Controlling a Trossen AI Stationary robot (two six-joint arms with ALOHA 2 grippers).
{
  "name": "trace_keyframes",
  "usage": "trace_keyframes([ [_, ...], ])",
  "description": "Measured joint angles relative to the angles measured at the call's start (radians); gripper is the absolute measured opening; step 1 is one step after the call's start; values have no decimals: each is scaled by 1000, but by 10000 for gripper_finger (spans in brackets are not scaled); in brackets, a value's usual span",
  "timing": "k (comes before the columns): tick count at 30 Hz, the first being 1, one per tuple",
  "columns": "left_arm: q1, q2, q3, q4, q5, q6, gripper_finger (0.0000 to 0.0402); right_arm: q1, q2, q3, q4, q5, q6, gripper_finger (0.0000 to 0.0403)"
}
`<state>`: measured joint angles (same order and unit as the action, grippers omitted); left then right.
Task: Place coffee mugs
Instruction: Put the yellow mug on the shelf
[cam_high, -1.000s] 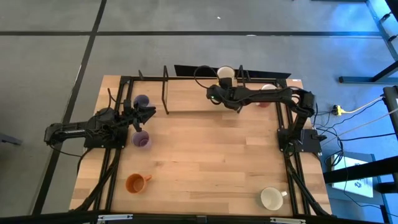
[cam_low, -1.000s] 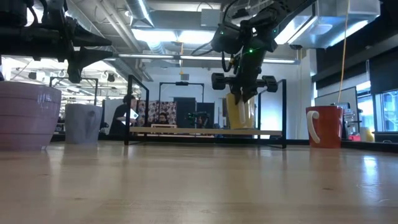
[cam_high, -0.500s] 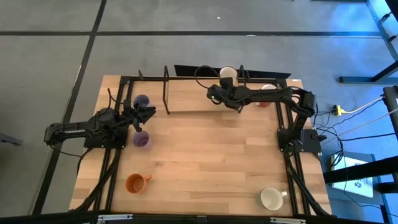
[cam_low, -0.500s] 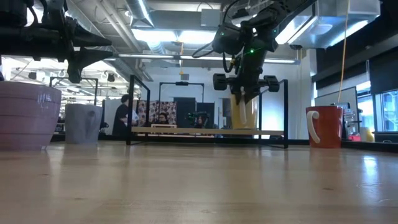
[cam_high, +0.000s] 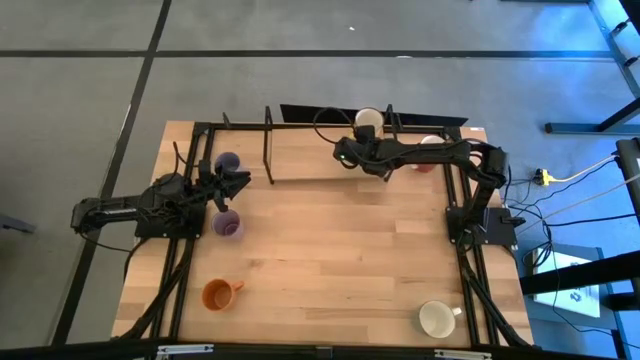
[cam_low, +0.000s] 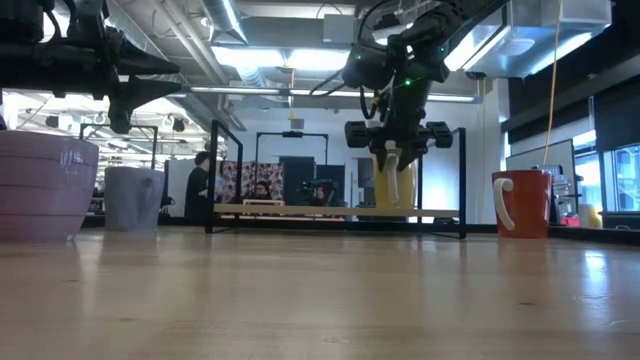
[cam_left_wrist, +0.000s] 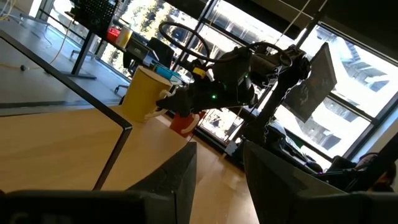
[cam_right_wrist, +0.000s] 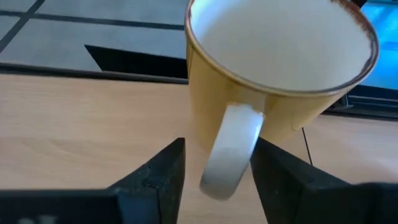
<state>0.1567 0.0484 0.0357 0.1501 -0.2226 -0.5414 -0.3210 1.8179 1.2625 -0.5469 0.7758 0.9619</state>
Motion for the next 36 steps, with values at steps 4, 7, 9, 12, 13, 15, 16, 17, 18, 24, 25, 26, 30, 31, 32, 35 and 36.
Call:
trace_keyframes([
  [4, 0, 0, 0, 0, 0, 0, 126, 1, -2, 0, -4, -27, -23, 167],
  [7, 0, 0, 0, 0, 0, -1, 126, 1, -4, 0, -4, -45, -26, 167],
  [9, 0, 0, 0, 0, 0, -1, 126, 1, -9, 0, -8, -57, -26, 167],
  [12, 0, 0, 0, 0, 0, -2, 126, 0, -13, 7, -20, -62, -25, 167],
  [13, 0, 0, 0, 0, 0, -2, 126, 0, -14, 17, -42, -61, -25, 167],
  [15, 0, 0, 0, 0, 0, -2, 126, 0, -16, 46, -67, -51, -25, 167],
  [16, 0, 0, 0, 0, 0, -2, 126, 0, -16, 66, -93, -46, -26, 167],
  [17, 0, 0, 0, 0, 0, -2, 126, 0, -16, 87, -122, -39, -30, 167],
  [18, 0, 0, 0, 0, 0, -2, 126, 0, -16, 109, -146, -35, -38, 167],
  [24, 0, 0, 0, 1, 0, -2, 126, 1, -16, 251, -291, -35, -81, 167],
  [25, 0, 0, 0, 0, 0, -2, 126, 1, -17, 277, -318, -39, -82, 167],
  [26, 0, 0, 0, 1, 0, -2, 126, 1, -17, 301, -345, -48, -87, 167],
  [30, 0, 0, 0, 0, 0, -1, 126, 1, -18, 379, -412, -85, -167, 167],
  [31, 0, 0, 0, 0, 0, -1, 126, 1, -18, 385, -402, -99, -205, 167],
  [32, 0, 0, 0, 0, 0, -1, 126, 1, -19, 385, -384, -115, -250, 167],
  [35, 0, 0, 0, 0, 0, -1, 126, 0, -11, 385, -332, -148, -401, 167],
  [36, 0, 0, 0, 0, 0, -1, 126, 0, -4, 385, -317, -148, -454, 167],
])
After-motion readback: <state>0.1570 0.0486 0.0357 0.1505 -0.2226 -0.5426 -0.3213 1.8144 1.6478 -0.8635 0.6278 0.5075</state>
